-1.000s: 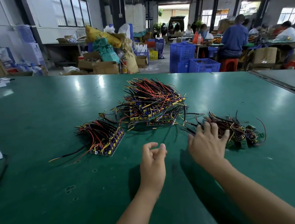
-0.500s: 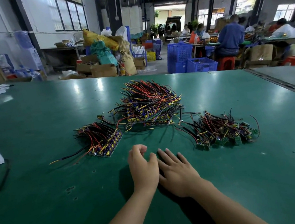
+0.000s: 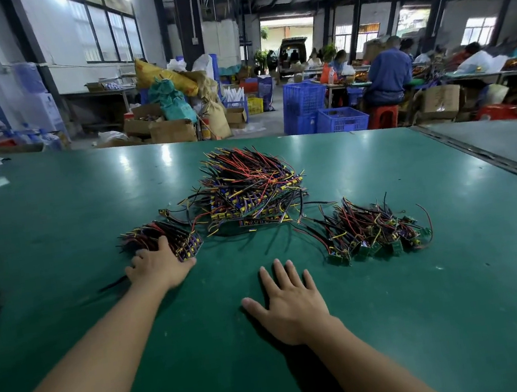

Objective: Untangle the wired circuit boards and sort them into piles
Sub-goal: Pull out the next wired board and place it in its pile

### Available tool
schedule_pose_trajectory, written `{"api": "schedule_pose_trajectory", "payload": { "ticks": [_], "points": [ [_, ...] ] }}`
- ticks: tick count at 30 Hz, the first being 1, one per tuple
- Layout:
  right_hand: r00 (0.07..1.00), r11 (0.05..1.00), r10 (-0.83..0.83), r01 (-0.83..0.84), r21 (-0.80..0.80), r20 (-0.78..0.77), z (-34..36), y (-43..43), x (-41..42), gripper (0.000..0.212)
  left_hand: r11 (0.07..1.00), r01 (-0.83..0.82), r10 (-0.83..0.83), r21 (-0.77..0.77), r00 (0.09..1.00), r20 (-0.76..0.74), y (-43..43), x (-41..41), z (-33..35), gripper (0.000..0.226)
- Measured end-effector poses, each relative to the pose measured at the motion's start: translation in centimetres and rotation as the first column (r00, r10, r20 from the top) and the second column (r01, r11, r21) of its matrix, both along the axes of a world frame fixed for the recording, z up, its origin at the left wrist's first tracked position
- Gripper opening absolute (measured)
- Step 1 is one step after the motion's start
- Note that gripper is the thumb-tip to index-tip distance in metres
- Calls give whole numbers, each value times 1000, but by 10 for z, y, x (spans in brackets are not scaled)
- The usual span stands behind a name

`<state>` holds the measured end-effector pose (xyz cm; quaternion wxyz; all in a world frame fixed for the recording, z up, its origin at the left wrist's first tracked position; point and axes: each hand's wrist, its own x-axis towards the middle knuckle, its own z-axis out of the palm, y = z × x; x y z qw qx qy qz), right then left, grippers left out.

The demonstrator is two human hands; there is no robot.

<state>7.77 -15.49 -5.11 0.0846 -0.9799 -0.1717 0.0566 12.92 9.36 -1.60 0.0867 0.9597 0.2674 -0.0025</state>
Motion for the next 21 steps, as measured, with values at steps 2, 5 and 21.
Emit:
{"api": "schedule_pose_trajectory", "payload": {
  "ticks": [2, 5, 21],
  "points": [
    [1000, 1000, -11, 11, 2, -7, 0, 1, 0, 88, 999, 1, 0, -34, 999, 44, -1, -3, 0, 93],
    [1000, 1000, -8, 8, 2, -2, -1, 1, 1, 86, 998, -18, 24, -60, 995, 95, -5, -13, 3, 92],
    [990, 992, 120, -122, 23, 78, -2, -10, 2, 62, 362, 245, 322, -899, 873, 367, -66, -56, 38, 33]
  ]
}}
